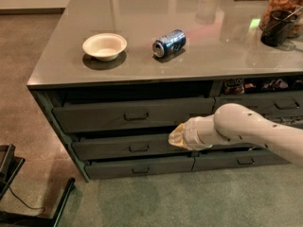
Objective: Close top drawer
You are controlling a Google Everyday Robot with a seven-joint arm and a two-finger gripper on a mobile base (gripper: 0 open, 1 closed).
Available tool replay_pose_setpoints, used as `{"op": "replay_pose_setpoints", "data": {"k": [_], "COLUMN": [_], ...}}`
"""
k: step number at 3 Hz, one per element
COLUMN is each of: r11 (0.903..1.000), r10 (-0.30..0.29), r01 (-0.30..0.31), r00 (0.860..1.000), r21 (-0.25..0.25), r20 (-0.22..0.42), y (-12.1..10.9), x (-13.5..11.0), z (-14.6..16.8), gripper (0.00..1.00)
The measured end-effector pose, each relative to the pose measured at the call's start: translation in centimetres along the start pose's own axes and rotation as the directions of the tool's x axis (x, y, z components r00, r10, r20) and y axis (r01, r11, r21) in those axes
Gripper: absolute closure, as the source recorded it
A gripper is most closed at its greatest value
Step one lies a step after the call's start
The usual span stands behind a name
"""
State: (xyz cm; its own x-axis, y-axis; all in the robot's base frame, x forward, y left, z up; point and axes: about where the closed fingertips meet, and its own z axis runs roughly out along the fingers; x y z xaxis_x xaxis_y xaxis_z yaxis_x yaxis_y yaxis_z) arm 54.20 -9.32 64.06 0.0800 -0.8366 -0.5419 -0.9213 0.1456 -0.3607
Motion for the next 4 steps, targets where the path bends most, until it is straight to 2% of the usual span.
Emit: {"op": "replay_pose_setpoints", "data": {"k": [1,4], "r11": [1.0000,1.0000], "r10": [-0.001,-0.001], "r01": [0.001,0.001], "r00": [1.000,1.000], "r21": [-0.003,-0.003], "r20": [-0.004,-0.004], "y": [0.34,0.34], "x": [-0.11,-0.11], "z": [-0.26,-0.26], "gripper": [0.81,0.12]}}
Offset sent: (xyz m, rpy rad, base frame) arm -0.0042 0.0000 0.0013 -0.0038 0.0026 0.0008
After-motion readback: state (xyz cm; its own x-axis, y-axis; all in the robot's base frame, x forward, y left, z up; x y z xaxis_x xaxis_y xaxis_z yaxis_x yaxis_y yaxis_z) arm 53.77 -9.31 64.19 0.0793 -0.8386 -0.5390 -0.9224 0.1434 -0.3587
